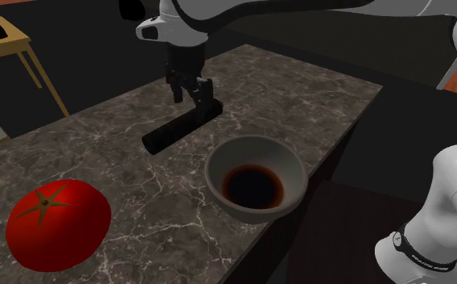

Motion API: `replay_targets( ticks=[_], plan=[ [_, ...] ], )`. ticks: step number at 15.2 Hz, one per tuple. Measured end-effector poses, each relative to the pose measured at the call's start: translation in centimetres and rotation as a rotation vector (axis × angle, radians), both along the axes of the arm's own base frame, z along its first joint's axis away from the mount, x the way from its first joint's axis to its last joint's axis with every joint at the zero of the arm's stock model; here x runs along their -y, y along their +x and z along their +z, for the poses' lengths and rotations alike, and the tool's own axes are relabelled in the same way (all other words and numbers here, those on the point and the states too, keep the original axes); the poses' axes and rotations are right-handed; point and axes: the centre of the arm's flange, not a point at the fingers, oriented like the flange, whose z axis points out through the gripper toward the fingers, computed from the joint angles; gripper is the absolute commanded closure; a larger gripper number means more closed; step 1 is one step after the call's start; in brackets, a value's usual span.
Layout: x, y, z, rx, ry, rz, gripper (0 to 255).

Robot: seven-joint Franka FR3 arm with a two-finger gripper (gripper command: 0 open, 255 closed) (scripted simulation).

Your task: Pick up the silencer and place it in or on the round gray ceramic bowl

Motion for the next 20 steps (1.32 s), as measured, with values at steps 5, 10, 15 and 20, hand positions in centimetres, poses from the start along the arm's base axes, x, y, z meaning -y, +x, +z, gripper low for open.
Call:
replay_targets(
  ticks=[5,10,15,20],
  plan=[
    [-0.3,0.4,-2.3,0.004,0.000,0.014,0],
    [-0.3,0.5,-3.6,0.004,0.000,0.015,0],
    [-0.3,0.5,-3.6,0.004,0.000,0.015,255],
    [-0.3,0.5,-3.6,0.004,0.000,0.015,255]
  ],
)
